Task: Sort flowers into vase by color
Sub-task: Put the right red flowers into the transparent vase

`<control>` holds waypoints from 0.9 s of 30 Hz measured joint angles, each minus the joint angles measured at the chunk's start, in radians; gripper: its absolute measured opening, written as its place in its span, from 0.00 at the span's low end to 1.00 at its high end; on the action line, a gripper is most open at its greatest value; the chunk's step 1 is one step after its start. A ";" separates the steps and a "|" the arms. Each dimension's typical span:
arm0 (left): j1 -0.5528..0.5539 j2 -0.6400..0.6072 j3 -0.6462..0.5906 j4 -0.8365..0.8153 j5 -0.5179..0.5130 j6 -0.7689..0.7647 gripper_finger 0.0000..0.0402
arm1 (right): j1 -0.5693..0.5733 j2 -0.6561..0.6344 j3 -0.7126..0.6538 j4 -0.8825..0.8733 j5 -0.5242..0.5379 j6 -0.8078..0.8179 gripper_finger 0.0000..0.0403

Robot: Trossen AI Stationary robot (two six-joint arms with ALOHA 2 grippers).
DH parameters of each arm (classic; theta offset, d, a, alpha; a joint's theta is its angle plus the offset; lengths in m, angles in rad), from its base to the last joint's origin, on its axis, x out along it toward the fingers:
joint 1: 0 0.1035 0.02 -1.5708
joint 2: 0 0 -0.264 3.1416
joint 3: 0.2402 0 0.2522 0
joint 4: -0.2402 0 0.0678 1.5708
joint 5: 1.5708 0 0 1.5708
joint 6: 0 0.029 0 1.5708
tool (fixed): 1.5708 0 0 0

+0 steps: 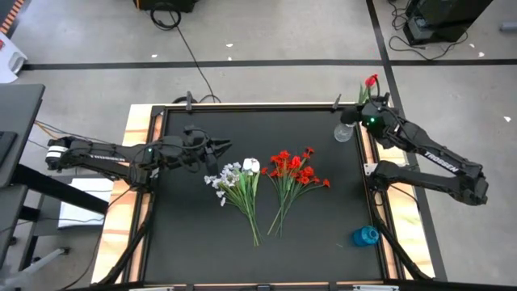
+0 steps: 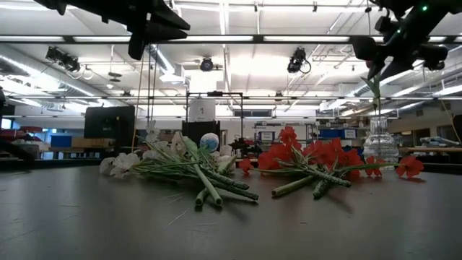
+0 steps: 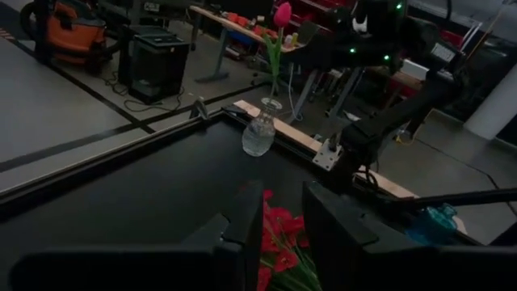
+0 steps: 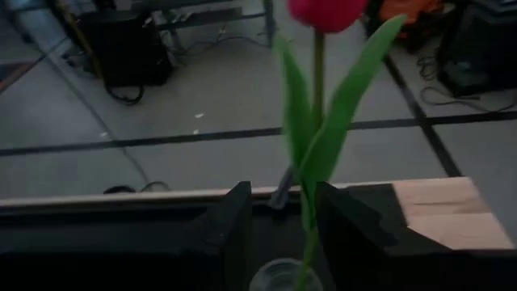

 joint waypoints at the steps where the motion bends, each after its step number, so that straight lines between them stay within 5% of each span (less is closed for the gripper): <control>1: 0.000 0.000 0.000 -0.003 0.000 0.000 0.24 | -0.003 0.001 0.000 0.000 -0.034 0.000 0.36; 14: 0.000 0.000 0.000 -0.007 0.012 -0.023 0.24 | -0.034 0.001 0.000 -0.143 -0.519 0.182 0.34; 27: 0.000 0.000 0.000 -0.048 0.015 0.003 0.24 | 0.200 0.015 0.002 0.081 -0.533 0.341 0.34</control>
